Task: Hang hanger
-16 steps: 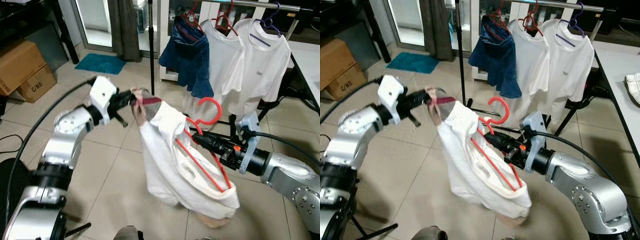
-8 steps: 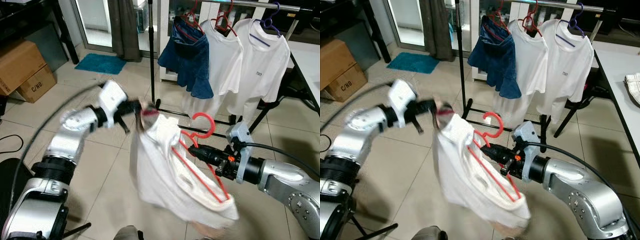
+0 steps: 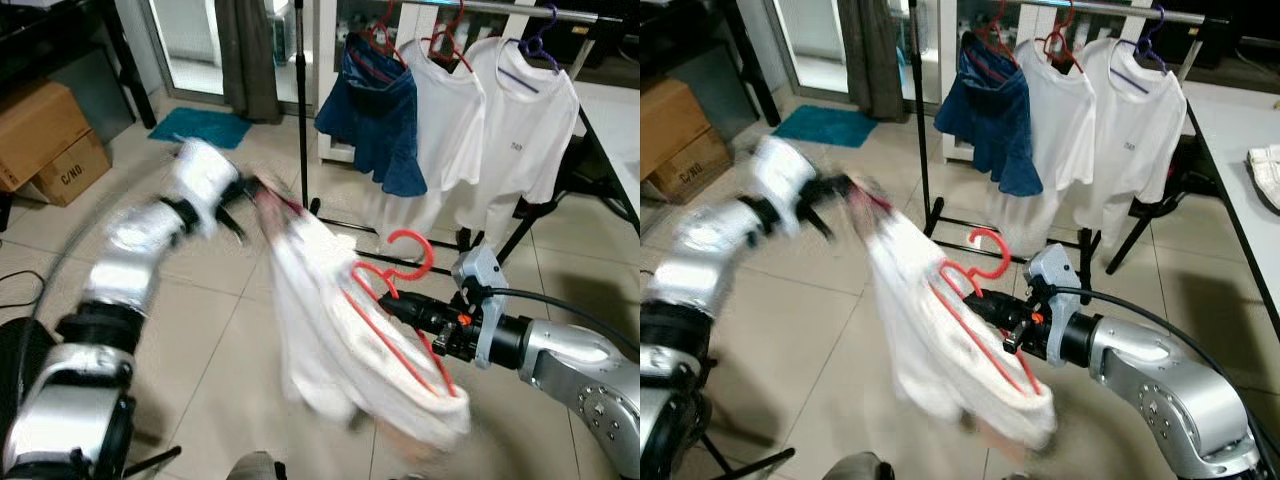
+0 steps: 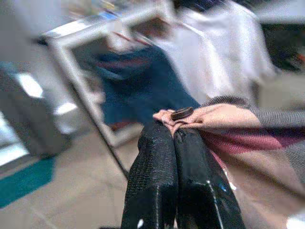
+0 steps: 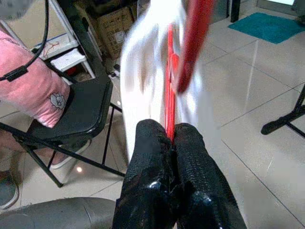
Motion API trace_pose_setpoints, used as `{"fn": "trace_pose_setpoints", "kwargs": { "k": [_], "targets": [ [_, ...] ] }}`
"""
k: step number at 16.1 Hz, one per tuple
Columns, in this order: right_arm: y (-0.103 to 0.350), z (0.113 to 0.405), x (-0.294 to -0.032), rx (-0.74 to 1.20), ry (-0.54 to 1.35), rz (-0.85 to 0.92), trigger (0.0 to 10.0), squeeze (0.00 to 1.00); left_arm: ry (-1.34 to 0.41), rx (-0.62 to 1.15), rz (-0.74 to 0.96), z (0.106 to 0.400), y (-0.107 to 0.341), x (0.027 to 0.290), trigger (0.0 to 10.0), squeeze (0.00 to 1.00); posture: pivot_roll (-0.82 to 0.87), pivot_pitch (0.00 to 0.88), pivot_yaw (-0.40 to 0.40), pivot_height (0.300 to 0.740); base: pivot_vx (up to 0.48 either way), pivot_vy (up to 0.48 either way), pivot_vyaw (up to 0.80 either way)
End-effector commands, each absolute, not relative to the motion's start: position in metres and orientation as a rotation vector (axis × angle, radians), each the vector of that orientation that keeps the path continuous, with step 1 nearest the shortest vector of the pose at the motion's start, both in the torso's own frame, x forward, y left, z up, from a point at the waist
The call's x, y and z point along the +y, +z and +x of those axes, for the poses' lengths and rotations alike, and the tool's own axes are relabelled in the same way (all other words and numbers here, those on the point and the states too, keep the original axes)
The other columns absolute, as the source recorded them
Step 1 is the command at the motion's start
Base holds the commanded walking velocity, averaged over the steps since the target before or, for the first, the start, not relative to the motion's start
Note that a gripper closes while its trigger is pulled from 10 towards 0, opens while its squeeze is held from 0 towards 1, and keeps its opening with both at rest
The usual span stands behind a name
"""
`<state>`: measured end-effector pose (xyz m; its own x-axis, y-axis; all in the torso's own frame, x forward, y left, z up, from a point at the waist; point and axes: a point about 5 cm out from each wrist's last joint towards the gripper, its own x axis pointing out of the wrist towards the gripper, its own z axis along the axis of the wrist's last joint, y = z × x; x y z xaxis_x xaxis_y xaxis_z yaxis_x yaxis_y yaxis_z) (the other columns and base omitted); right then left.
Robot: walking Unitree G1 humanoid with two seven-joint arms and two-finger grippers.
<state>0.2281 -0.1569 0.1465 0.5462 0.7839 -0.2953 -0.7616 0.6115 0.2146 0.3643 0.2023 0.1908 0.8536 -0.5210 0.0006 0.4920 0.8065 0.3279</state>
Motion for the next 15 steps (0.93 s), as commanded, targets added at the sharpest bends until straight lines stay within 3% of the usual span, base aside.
{"fn": "trace_pose_setpoints", "kwargs": {
  "k": [1,2,11,13,14,15],
  "targets": [
    [0.148,0.226,-0.156,0.381,0.933,0.046,10.0,0.0,-0.458,-0.132,0.279,0.367,0.2,0.216,1.4,0.0,0.09,0.013,0.023,0.74,0.0,0.0,0.0],
    [0.148,0.226,-0.156,0.382,0.935,0.047,10.0,0.0,-0.426,-0.117,0.262,0.365,0.198,0.224,2.2,0.0,0.09,0.014,0.022,0.74,0.0,0.0,0.0],
    [0.149,0.226,-0.155,0.376,0.95,0.052,10.0,0.0,-0.172,0.023,0.26,0.361,0.169,0.257,2.4,0.0,0.09,0.018,0.018,0.74,0.0,0.0,0.0],
    [0.149,0.226,-0.156,0.375,0.948,0.053,10.0,0.0,-0.152,0.052,0.26,0.36,0.164,0.258,3.3,0.0,0.09,0.018,0.02,0.74,0.0,0.0,0.0],
    [0.149,0.225,-0.156,0.375,0.947,0.053,10.0,0.0,-0.155,0.064,0.254,0.361,0.161,0.256,4.9,0.0,0.09,0.019,0.019,0.74,0.0,0.0,0.0],
    [0.149,0.225,-0.156,0.375,0.947,0.053,10.0,0.0,-0.158,0.068,0.251,0.361,0.16,0.255,10.0,0.0,0.09,0.019,0.019,0.74,0.0,0.0,0.0]
  ]
}}
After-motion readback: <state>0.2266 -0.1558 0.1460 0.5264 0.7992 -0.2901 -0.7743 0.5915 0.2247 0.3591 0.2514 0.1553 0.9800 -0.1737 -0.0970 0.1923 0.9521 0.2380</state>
